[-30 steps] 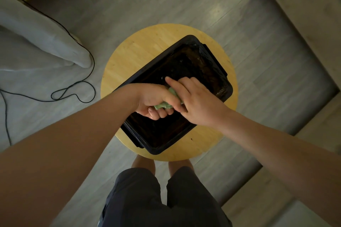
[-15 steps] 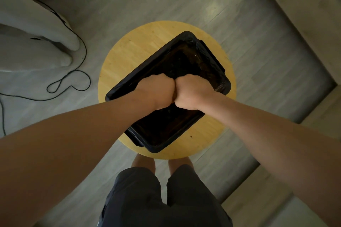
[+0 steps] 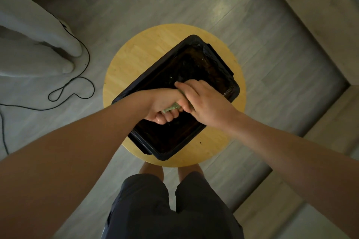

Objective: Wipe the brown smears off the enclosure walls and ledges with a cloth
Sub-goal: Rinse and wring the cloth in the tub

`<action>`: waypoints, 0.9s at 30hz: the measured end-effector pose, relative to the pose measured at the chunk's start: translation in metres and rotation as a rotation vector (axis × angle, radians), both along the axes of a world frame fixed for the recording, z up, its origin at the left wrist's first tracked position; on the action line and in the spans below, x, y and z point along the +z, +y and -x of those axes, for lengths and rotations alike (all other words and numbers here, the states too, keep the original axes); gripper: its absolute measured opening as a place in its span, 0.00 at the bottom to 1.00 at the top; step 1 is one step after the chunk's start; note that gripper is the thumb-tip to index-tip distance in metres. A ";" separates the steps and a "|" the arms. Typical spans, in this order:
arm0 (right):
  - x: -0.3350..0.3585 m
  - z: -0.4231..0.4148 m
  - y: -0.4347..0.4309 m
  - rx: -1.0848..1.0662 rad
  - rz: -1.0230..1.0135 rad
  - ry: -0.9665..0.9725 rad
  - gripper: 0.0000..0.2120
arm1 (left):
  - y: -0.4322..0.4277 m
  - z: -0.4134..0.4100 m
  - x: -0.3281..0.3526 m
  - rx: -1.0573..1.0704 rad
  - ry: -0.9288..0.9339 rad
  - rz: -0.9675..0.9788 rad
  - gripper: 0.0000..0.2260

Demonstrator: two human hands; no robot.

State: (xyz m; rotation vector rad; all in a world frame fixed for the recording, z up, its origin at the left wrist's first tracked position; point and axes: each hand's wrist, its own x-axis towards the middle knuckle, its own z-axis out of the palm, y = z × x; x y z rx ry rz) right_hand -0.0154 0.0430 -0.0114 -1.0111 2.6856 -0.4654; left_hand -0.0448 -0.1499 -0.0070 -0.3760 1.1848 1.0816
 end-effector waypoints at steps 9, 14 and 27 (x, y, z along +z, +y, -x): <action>0.070 0.021 -0.027 0.020 -0.437 -0.067 0.06 | -0.003 -0.004 0.052 -0.175 -0.001 -0.159 0.16; 0.086 0.027 -0.045 -0.034 -0.573 -0.209 0.12 | 0.002 -0.006 0.058 -0.529 0.678 0.235 0.12; 0.115 0.023 -0.068 -0.435 -0.536 -0.568 0.09 | -0.002 -0.003 0.086 -0.889 1.381 0.460 0.07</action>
